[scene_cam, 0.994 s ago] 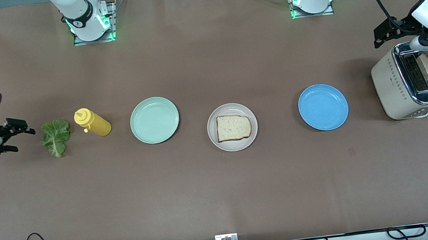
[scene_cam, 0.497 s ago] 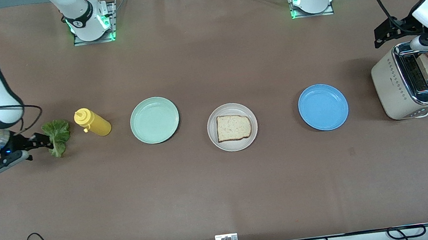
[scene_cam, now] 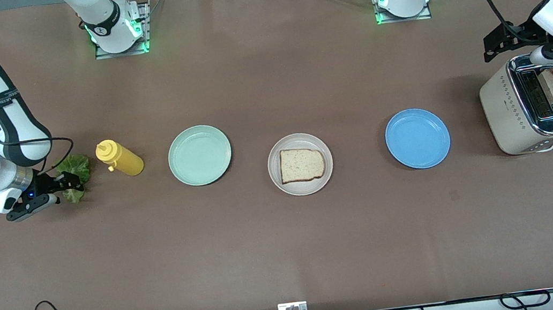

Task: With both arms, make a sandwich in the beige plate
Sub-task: 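Grasp the green lettuce leaf with the right gripper and lift it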

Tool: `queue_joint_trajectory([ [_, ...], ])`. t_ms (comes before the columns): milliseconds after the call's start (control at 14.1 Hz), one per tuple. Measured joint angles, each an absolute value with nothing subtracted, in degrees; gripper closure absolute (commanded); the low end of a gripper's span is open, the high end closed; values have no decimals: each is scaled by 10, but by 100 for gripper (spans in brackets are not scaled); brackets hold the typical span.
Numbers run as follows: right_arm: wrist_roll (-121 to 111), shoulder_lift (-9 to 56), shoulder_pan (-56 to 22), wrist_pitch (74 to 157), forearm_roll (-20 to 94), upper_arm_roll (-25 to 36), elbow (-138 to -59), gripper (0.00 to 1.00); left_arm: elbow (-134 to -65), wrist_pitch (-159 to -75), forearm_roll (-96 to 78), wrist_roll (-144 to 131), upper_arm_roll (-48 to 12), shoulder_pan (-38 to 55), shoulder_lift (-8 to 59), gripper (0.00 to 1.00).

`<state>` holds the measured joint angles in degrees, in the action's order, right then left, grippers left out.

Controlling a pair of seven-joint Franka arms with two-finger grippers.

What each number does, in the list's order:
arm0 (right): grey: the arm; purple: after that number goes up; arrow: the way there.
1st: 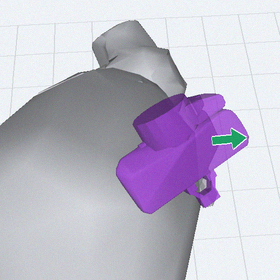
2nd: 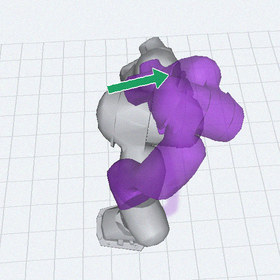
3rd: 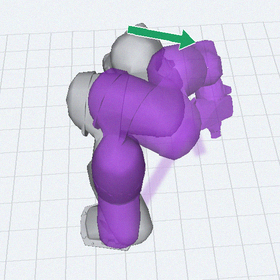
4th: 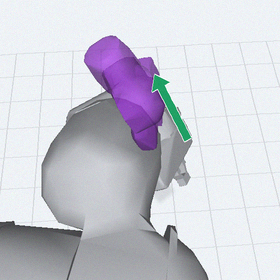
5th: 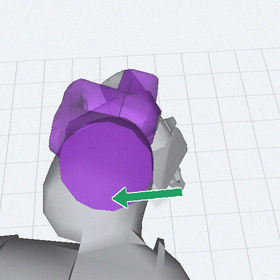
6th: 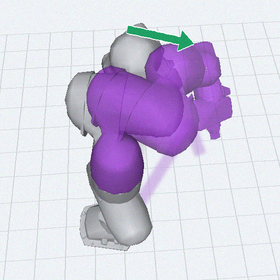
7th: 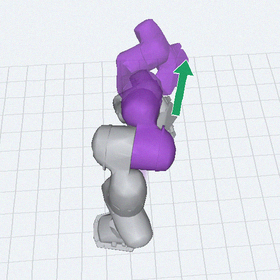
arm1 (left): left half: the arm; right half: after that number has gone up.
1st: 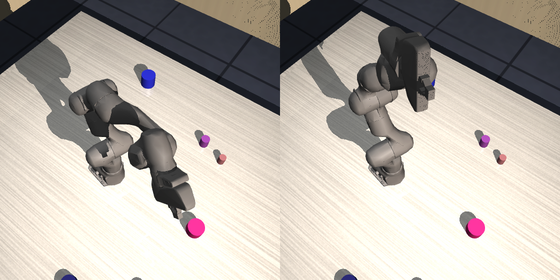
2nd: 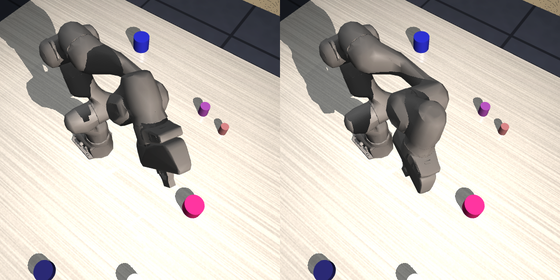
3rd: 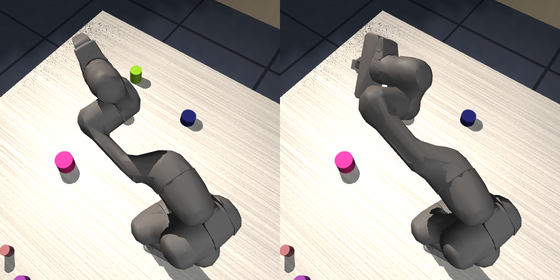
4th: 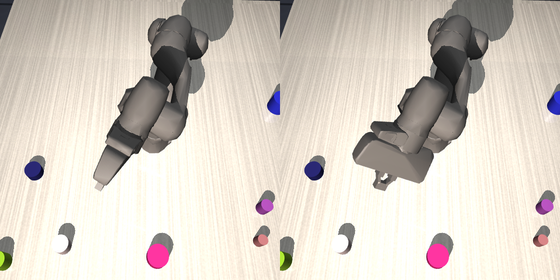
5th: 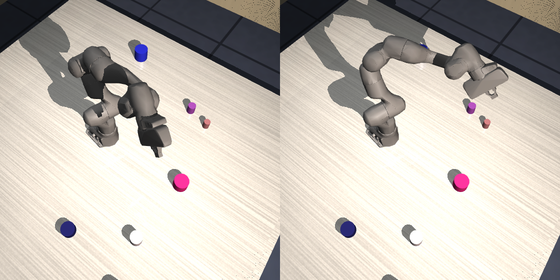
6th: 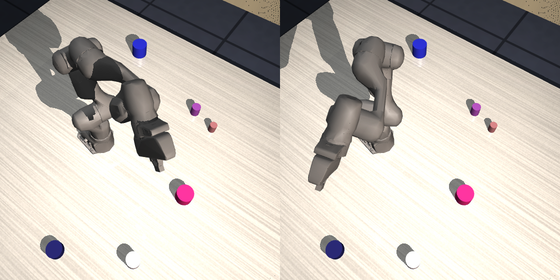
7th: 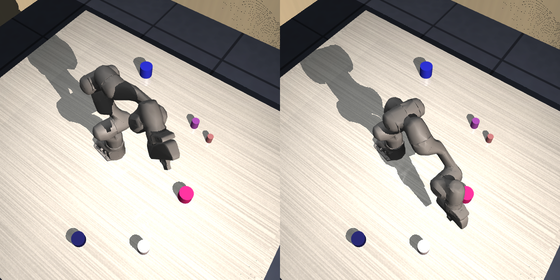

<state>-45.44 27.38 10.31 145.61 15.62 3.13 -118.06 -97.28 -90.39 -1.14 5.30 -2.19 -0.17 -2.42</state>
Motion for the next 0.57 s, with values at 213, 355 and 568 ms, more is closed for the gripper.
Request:
queue_joint_trajectory([
  [213, -454, 274, 103, 1456, 156, 31, -1181, 100, -973, -904, -11, 53, -22, -2, -24, 0],
  [355, -455, 275, 103, 1458, 155, 31, -1181, 100, -973, -904, -11, 53, -22, -2, -24, 0],
  [568, -455, 275, 102, 1458, 154, 31, -1180, 100, -973, -904, -11, 53, -22, -2, -24, 0],
])
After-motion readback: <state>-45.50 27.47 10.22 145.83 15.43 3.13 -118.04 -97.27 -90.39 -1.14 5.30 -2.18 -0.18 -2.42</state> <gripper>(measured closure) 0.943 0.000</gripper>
